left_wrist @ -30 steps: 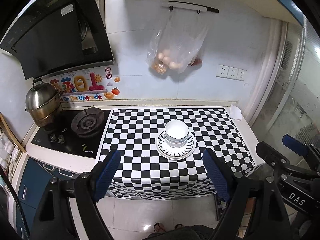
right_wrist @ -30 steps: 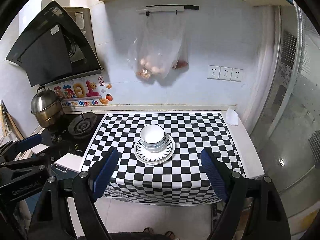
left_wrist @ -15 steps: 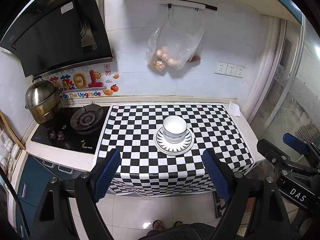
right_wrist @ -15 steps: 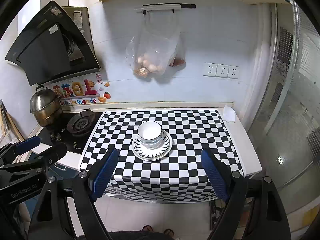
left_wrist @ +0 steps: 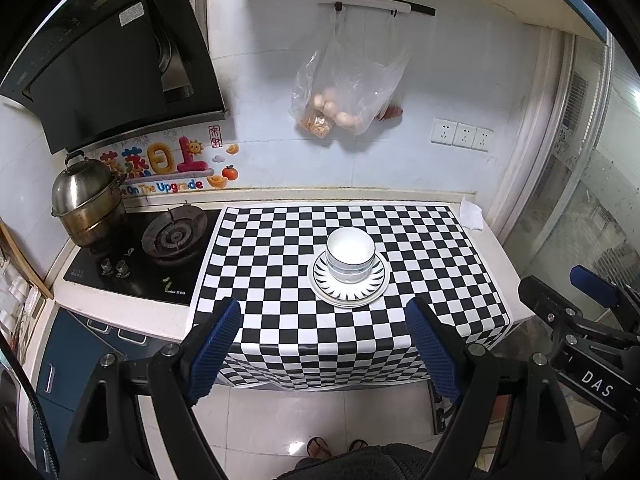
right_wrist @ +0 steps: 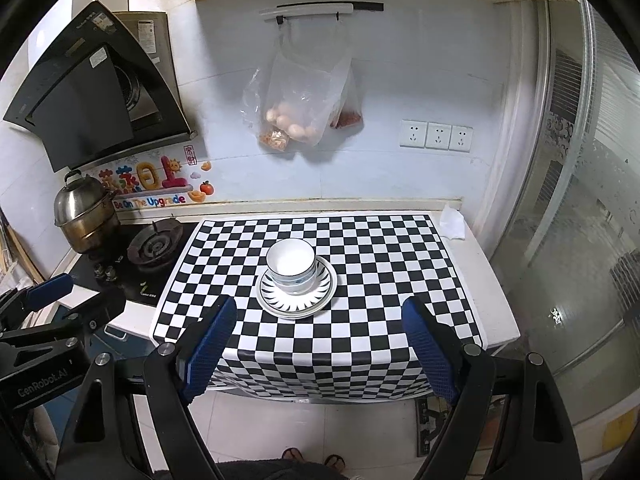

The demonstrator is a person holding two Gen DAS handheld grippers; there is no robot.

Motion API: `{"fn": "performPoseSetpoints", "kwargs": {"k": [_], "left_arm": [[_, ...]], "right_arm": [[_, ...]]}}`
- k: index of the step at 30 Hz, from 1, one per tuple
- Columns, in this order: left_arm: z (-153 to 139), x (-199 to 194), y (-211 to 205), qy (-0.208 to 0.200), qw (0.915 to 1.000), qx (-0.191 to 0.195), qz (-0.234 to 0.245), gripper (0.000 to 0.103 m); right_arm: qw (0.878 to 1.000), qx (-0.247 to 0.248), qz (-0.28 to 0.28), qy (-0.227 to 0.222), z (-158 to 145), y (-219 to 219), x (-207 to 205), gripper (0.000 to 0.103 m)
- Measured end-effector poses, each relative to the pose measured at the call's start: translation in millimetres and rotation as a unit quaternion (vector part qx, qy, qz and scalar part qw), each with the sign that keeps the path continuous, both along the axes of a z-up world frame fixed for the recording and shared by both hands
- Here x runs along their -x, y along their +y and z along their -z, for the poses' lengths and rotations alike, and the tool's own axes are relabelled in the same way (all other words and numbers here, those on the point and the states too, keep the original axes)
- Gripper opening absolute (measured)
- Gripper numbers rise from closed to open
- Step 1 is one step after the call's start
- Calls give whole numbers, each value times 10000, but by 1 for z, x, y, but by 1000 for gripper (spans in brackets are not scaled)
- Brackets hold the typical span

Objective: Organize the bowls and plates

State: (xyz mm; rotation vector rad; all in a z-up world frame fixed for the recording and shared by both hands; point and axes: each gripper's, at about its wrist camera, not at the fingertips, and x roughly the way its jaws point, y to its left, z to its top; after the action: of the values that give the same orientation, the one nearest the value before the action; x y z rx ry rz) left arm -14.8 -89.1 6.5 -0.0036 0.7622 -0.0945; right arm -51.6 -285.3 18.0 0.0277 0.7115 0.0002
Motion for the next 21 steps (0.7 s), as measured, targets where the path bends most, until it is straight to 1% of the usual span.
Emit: {"fn": "performPoseSetpoints", "kwargs": {"k": [10, 21], "left_arm": [[7, -5, 1, 110, 9999, -29, 104, 84], [3, -9, 0, 12, 9998, -82, 198, 84]], "right_arm": [[9999, 14, 43, 111, 5, -5, -5, 87], [9999, 12, 105, 43, 4, -7, -4, 87]]}}
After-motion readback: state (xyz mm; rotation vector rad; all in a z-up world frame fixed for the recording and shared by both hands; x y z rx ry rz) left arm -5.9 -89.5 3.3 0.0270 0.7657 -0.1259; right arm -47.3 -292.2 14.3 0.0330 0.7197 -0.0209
